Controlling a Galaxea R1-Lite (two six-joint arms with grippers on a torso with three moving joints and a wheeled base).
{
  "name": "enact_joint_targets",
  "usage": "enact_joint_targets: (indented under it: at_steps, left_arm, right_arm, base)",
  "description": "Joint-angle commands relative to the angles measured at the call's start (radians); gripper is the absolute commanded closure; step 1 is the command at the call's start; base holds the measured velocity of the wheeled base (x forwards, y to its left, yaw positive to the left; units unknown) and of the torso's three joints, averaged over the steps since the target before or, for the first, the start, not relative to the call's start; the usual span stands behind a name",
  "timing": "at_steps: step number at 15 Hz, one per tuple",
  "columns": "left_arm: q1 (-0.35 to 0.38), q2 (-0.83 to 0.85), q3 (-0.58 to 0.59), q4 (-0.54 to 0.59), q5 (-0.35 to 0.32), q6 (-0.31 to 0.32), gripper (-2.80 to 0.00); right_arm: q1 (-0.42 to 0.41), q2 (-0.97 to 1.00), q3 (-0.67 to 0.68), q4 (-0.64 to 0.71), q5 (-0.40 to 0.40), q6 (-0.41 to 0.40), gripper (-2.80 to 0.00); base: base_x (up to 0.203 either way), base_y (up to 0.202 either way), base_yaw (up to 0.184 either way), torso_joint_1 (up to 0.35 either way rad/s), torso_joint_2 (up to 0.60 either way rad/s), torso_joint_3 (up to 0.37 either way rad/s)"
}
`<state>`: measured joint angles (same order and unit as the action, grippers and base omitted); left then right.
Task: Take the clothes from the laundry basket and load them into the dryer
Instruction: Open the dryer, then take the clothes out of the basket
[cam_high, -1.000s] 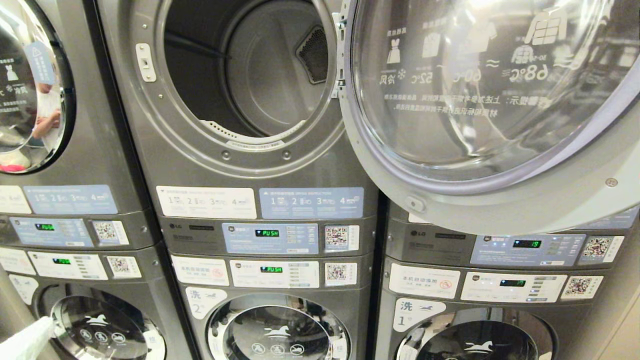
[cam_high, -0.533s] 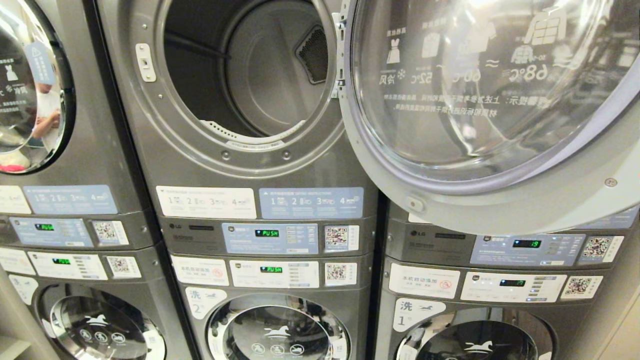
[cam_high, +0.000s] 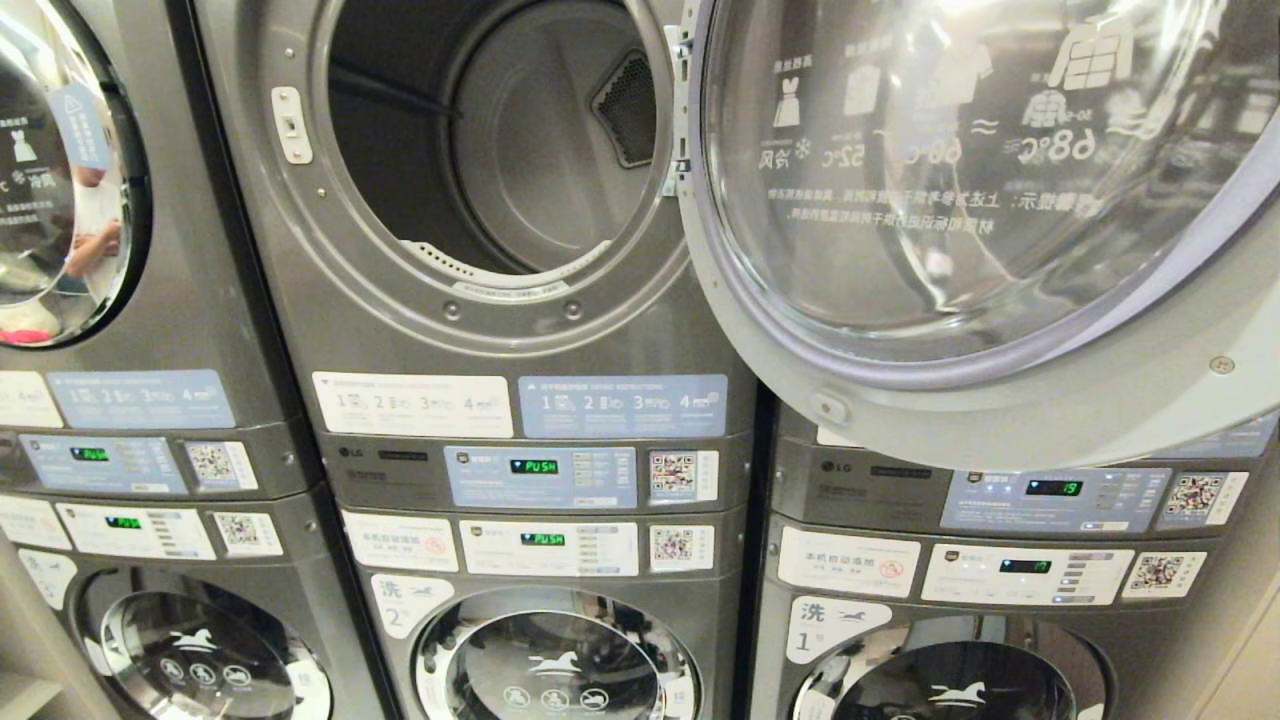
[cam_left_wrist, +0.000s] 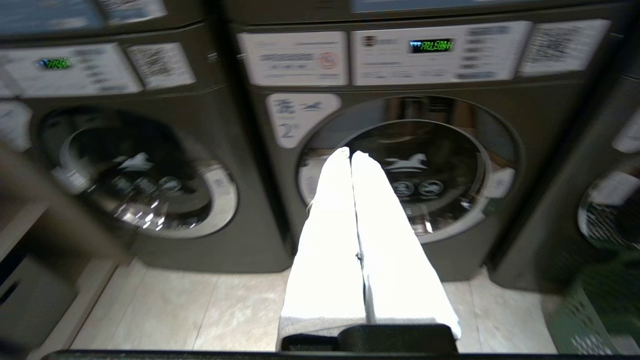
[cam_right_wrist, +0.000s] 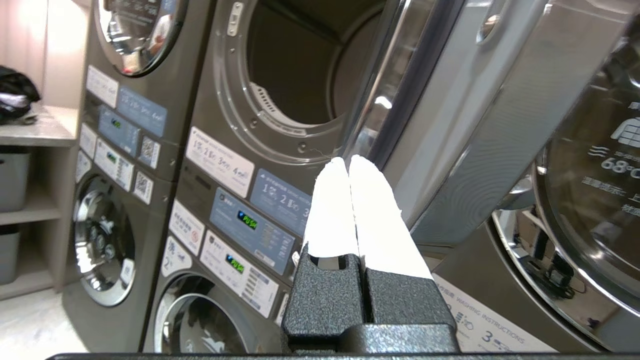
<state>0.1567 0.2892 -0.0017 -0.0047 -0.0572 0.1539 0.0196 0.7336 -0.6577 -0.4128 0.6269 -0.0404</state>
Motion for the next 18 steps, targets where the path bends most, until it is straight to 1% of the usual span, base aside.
enact_joint_targets:
  at_steps: [1, 2, 3, 4, 5, 7, 8, 10, 12, 14, 17, 18]
  left_arm:
    - [-0.134, 0.001, 0.000, 0.001, 0.000, -0.001, 0.00]
    - [-0.246, 0.008, 0.000, 0.002, 0.001, -0.003, 0.00]
    - [-0.328, 0.010, 0.000, 0.003, 0.003, -0.006, 0.00]
    - [-0.374, 0.002, 0.001, 0.003, 0.007, -0.006, 0.00]
    - [-0.380, -0.007, 0.001, 0.004, 0.020, 0.000, 0.00]
    - [-0.379, -0.007, 0.001, 0.005, 0.023, -0.004, 0.00]
    - [-0.374, -0.006, 0.001, 0.005, 0.022, -0.002, 0.00]
    - [-0.297, 0.021, 0.000, 0.005, 0.024, -0.004, 0.00]
    - [-0.287, 0.035, 0.000, 0.005, 0.024, -0.005, 0.00]
    - [-0.287, -0.007, 0.002, 0.005, 0.025, -0.002, 0.00]
    - [-0.287, -0.005, 0.000, 0.005, 0.025, -0.002, 0.00]
    - [-0.286, -0.005, 0.001, 0.005, 0.025, -0.002, 0.00]
  right_arm:
    - [0.000, 0.019, 0.001, -0.003, 0.018, -0.001, 0.00]
    - [0.000, 0.032, 0.000, -0.004, 0.024, -0.005, 0.00]
    - [0.000, 0.044, -0.002, -0.010, 0.025, -0.008, 0.00]
    - [0.000, 0.061, -0.008, -0.010, 0.024, -0.009, 0.00]
    - [0.000, 0.092, -0.014, -0.012, 0.023, -0.011, 0.00]
    - [-0.001, 0.148, -0.033, -0.012, 0.008, -0.016, 0.00]
    - [-0.001, 0.151, -0.035, -0.012, -0.027, -0.021, 0.00]
    - [-0.001, 0.155, -0.036, -0.011, -0.067, -0.024, 0.00]
    - [-0.001, 0.167, -0.025, -0.011, -0.103, -0.026, 0.00]
    - [-0.001, 0.170, -0.016, -0.009, -0.181, -0.024, 0.00]
    - [-0.003, 0.193, 0.010, -0.009, -0.303, -0.017, 0.00]
    - [-0.003, 0.193, 0.016, -0.009, -0.323, -0.016, 0.00]
  base:
    - [0.000, 0.000, 0.000, 0.000, 0.00, 0.000]
    - [0.000, 0.000, 0.000, 0.000, 0.00, 0.000]
    - [0.000, 0.000, 0.000, 0.000, 0.00, 0.000]
    - [0.000, 0.000, 0.000, 0.000, 0.00, 0.000]
    - [0.000, 0.000, 0.000, 0.000, 0.00, 0.000]
    - [0.000, 0.000, 0.000, 0.000, 0.00, 0.000]
    - [0.000, 0.000, 0.000, 0.000, 0.00, 0.000]
    - [0.000, 0.000, 0.000, 0.000, 0.00, 0.000]
    - [0.000, 0.000, 0.000, 0.000, 0.00, 0.000]
    - [0.000, 0.000, 0.000, 0.000, 0.00, 0.000]
    - [0.000, 0.000, 0.000, 0.000, 0.00, 0.000]
    - [0.000, 0.000, 0.000, 0.000, 0.00, 0.000]
